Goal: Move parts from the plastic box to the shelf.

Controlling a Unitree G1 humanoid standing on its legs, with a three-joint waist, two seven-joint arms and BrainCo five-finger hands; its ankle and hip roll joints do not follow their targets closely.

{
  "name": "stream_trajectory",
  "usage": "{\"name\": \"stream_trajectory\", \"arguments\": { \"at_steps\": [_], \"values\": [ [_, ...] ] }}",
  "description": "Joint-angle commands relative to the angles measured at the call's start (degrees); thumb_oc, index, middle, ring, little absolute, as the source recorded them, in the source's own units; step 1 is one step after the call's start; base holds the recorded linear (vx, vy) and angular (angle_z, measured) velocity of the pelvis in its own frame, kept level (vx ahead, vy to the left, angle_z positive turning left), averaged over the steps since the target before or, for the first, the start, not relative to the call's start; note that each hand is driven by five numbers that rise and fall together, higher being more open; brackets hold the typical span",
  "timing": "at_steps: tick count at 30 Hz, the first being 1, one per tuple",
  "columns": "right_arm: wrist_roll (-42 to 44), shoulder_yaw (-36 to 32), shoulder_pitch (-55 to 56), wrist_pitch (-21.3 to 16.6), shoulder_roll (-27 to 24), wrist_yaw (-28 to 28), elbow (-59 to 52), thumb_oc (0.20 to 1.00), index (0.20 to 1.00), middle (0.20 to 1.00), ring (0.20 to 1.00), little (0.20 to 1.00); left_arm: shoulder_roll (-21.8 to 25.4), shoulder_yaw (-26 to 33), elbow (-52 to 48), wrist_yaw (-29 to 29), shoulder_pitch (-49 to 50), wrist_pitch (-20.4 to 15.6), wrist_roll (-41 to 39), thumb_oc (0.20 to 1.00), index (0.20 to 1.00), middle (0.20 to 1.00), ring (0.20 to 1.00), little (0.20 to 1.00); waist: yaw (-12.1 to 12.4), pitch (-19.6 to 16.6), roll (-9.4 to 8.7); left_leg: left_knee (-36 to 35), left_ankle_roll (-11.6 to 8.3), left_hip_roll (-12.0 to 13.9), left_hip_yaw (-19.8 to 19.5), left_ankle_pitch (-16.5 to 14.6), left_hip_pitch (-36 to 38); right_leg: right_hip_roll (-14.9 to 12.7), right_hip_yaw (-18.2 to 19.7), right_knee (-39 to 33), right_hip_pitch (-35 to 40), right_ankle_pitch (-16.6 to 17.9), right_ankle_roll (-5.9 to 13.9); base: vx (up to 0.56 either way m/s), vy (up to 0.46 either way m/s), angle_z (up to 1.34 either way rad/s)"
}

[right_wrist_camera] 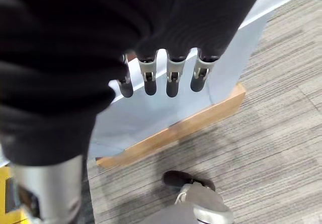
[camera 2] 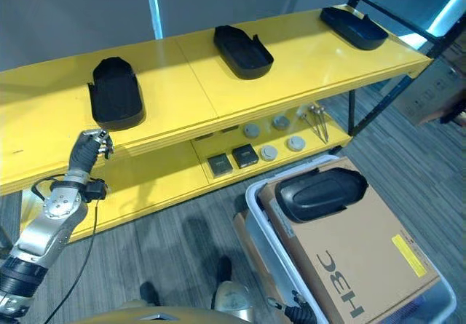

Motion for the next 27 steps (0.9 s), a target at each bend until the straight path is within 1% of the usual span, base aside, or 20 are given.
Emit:
{"name": "stream_trajectory", "arguments": {
  "at_steps": [1, 3, 5, 6, 8, 12, 15, 18, 21, 27],
  "values": [
    [-1.09, 0.70, -0.66, -1.17, -1.48, -0.92, 0.16, 1.000, 1.000, 1.000, 1.000, 1.000, 0.48, -0.38, 1.99, 1.64, -7.62, -7.76, -2.60, 0.200, 0.200, 0.200, 0.200, 0.200, -0.38, 0.64, -0.57, 5.79, -0.43, 5.17, 2.31, -0.86, -5.21, -2.78, 0.05, 1.59, 3.83, -5.32, 4.58, 0.01, -0.037, -0.06],
    [-1.64, 1.12, -0.82, -1.51, -1.57, -0.72, 0.61, 1.000, 1.000, 1.000, 1.000, 1.000, -0.24, -1.53, 4.84, 2.81, -10.29, -8.30, -1.71, 0.200, 0.200, 0.200, 0.200, 0.200, -1.23, 0.62, -0.70, 6.44, -0.50, 5.68, 3.07, -0.87, -5.32, -2.70, 0.45, 1.65, 3.69, -5.20, 4.51, 0.02, -0.040, -0.17],
    [-1.78, 1.53, -0.94, -1.43, -1.60, -0.73, 0.67, 1.000, 1.000, 1.000, 1.000, 1.000, -1.25, -2.33, 7.36, 4.70, -12.52, -8.02, -1.26, 0.200, 0.200, 0.200, 0.200, 0.200, -1.87, 0.58, -0.83, 6.80, -0.59, 6.04, 3.62, -0.82, -5.39, -2.64, 0.73, 1.65, 3.55, -5.08, 4.49, 0.03, -0.038, -0.20],
    [-1.91, 1.90, -0.96, -1.46, -1.68, -0.78, 0.73, 1.000, 1.000, 1.000, 1.000, 1.000, -1.54, -2.84, 10.15, 5.66, -14.18, -8.83, -0.95, 0.200, 0.200, 0.200, 0.200, 0.200, -2.42, 0.52, -0.91, 7.17, -0.72, 6.40, 3.99, -0.72, -5.51, -2.59, 0.99, 1.74, 3.39, -5.00, 4.49, 0.03, -0.042, -0.15],
    [-2.27, 2.31, -0.93, -1.36, -2.06, -0.17, 0.84, 1.000, 1.000, 1.000, 1.000, 1.000, -1.84, -2.69, 15.30, 7.02, -16.97, -9.22, 0.46, 0.200, 0.200, 0.200, 0.200, 0.200, -3.31, 0.54, -1.08, 7.98, -0.91, 7.15, 4.68, -0.60, -5.87, -2.51, 1.29, 1.99, 3.13, -5.00, 4.39, 0.03, -0.048, -0.19],
    [-2.72, 2.47, -0.68, -1.37, -2.25, 0.21, 1.01, 1.000, 1.000, 1.000, 1.000, 1.000, -1.36, -2.04, 19.63, 8.43, -19.09, -7.89, 0.14, 0.200, 0.200, 0.200, 0.200, 0.200, -3.99, 0.46, -1.18, 8.58, -1.02, 7.72, 5.19, -0.48, -6.16, -2.42, 1.55, 2.17, 2.96, -5.02, 4.28, 0.02, -0.024, -0.11],
    [-2.72, 2.98, -0.96, -1.89, -2.89, 1.10, 1.56, 1.000, 1.000, 1.000, 1.000, 1.000, -0.85, -1.64, 29.78, 10.36, -22.45, -6.01, -0.11, 0.200, 0.200, 0.200, 0.200, 0.200, -5.04, 0.20, -1.38, 9.46, -1.06, 8.56, 5.80, -0.40, -6.63, -2.20, 1.92, 2.53, 2.73, -5.05, 4.13, 0.03, -0.029, -0.08],
    [-2.49, 3.92, -1.85, -1.82, -3.18, 1.11, 1.54, 1.000, 1.000, 1.000, 1.000, 1.000, -0.35, -0.06, 38.74, 10.26, -25.03, -6.69, -0.37, 0.200, 0.200, 0.200, 0.200, 0.200, -5.52, 0.38, -1.63, 10.73, -1.13, 9.44, 5.91, -0.53, -7.53, -2.07, 2.11, 2.78, 2.51, -5.15, 3.94, 0.01, -0.035, -0.09],
    [-2.66, 4.23, -1.96, -1.37, -3.38, 1.18, 1.53, 1.000, 1.000, 1.000, 1.000, 1.000, 0.65, 0.85, 41.01, 10.70, -25.65, -6.52, 0.38, 0.200, 0.200, 0.200, 0.200, 0.200, -5.58, 0.29, -1.77, 11.39, -1.20, 9.93, 6.02, -0.51, -7.83, -2.00, 2.02, 2.74, 2.80, -5.17, 3.78, 0.04, -0.017, -0.05],
    [-2.88, 4.75, -2.03, -2.02, -3.93, 1.90, 2.32, 1.000, 1.000, 1.000, 1.000, 1.000, 3.67, 1.76, 44.82, 10.00, -28.06, -5.32, 0.73, 0.200, 0.200, 0.200, 0.200, 0.200, -5.78, -0.01, -1.78, 12.18, -1.38, 10.74, 6.02, -0.37, -8.39, -1.89, 1.96, 2.89, 2.99, -5.35, 3.57, 0.01, -0.001, 0.00]
  ]
}}
